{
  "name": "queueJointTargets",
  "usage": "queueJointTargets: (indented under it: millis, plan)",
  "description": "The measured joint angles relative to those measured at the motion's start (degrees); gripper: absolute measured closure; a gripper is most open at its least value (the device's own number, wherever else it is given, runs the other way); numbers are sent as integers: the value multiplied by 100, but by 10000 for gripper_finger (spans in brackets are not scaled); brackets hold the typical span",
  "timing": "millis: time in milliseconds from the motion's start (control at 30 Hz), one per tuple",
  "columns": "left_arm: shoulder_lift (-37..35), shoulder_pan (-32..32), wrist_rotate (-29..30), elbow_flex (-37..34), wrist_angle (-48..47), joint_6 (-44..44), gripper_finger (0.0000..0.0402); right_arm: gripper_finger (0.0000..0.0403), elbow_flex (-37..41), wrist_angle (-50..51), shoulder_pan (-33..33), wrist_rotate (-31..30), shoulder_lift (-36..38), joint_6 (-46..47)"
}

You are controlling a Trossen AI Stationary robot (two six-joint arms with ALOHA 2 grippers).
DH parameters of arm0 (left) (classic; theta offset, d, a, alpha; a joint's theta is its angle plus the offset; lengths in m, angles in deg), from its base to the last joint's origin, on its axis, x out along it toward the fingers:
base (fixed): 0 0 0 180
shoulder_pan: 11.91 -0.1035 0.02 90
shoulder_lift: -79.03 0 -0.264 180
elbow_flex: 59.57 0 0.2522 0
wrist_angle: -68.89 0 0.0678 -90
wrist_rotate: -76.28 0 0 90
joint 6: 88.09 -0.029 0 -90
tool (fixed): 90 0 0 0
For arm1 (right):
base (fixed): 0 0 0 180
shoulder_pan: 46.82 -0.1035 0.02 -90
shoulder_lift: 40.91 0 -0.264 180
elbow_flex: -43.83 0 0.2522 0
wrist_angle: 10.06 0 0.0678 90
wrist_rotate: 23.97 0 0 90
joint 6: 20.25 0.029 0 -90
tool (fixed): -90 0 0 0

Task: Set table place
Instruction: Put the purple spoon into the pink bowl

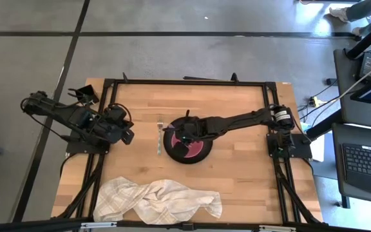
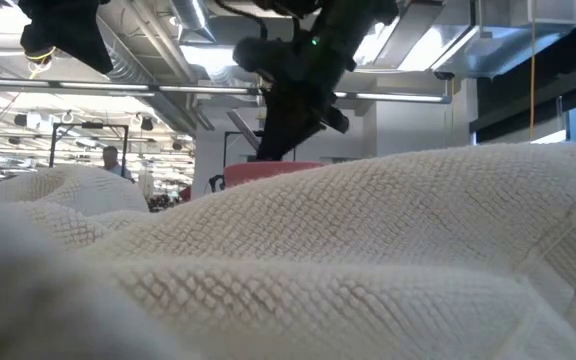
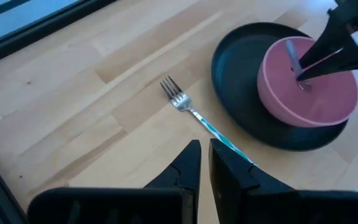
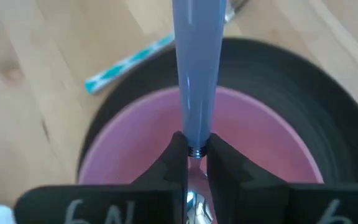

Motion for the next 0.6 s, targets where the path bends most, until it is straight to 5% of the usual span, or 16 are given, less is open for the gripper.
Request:
queueJointTargets:
  millis: [600]
  plan:
    - [15, 0, 4, 0, 63, -83, 374, 364, 706, -284, 4, 5, -4, 302]
